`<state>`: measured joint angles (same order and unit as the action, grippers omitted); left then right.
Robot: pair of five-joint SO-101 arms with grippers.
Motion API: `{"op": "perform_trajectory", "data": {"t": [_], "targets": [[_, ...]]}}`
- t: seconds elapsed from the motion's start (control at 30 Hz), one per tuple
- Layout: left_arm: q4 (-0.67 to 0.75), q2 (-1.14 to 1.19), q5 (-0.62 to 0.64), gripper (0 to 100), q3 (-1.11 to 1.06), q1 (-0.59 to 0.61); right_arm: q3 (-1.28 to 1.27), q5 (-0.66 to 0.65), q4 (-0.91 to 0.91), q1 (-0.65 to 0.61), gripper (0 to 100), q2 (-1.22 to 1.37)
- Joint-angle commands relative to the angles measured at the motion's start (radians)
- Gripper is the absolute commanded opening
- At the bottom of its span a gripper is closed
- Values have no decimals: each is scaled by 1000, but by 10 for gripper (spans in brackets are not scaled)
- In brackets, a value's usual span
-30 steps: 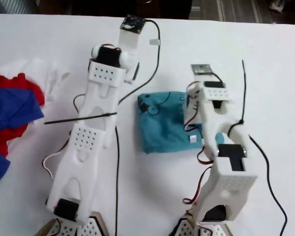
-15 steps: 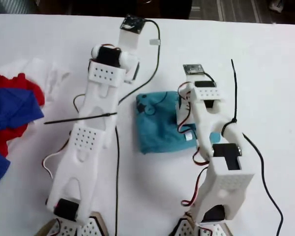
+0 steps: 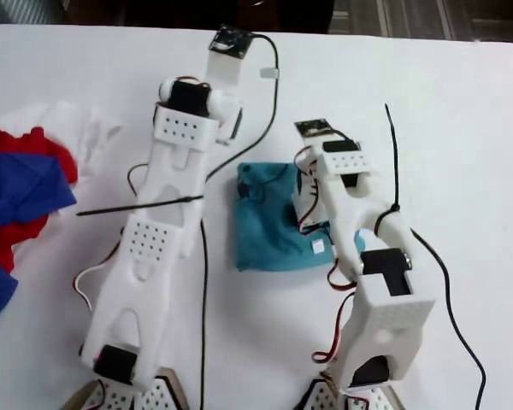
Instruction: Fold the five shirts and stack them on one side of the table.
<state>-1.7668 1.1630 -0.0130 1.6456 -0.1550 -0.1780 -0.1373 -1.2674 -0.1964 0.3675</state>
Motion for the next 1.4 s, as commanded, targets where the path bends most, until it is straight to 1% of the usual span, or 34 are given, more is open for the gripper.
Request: {"op": "perform_trajectory", "data": {"t": [0.0,0.17,0.2,0.23,0.27,0.3,0.37,0.4,0.43,0.5,0.57,0.73,0.87,1.0,1.07,1.17,1.3,1.37], "targets": [[2,-89,-5,25,19,12,-2,-3,-24,-33,149,18],[2,-89,-5,25,19,12,-3,2,-15,-12,261,19],[2,-89,-5,25,19,12,-3,3,-15,-10,269,21],[2,-89,-5,25,19,12,-3,-5,-15,-12,260,30],[2,-89,-5,25,19,12,-2,-12,-15,-16,231,45],[2,-89,-5,25,19,12,-2,-31,-13,-18,177,68],[2,-89,-5,25,19,12,20,-69,-4,-16,28,113],[2,-89,-5,25,19,14,51,-80,-30,-13,6,131],[2,-91,-5,25,19,15,84,-86,-59,-12,37,148],[2,-91,-5,25,19,21,135,-89,-85,-7,15,179],[2,-100,-5,25,19,37,164,-89,-87,16,21,200],[2,-127,-5,25,19,91,265,-95,-44,177,20,217],[2,-133,-8,25,19,120,371,-235,-28,318,20,234],[2,-133,-8,25,19,143,489,-296,-79,429,20,295],[2,-133,-9,25,19,143,549,-313,-127,458,20,337],[8,-132,-9,25,19,138,621,-327,-183,464,20,389],[9,-132,-8,25,19,137,740,-333,-189,513,20,414],[8,-132,-9,25,19,141,816,-381,-189,550,20,417]]}}
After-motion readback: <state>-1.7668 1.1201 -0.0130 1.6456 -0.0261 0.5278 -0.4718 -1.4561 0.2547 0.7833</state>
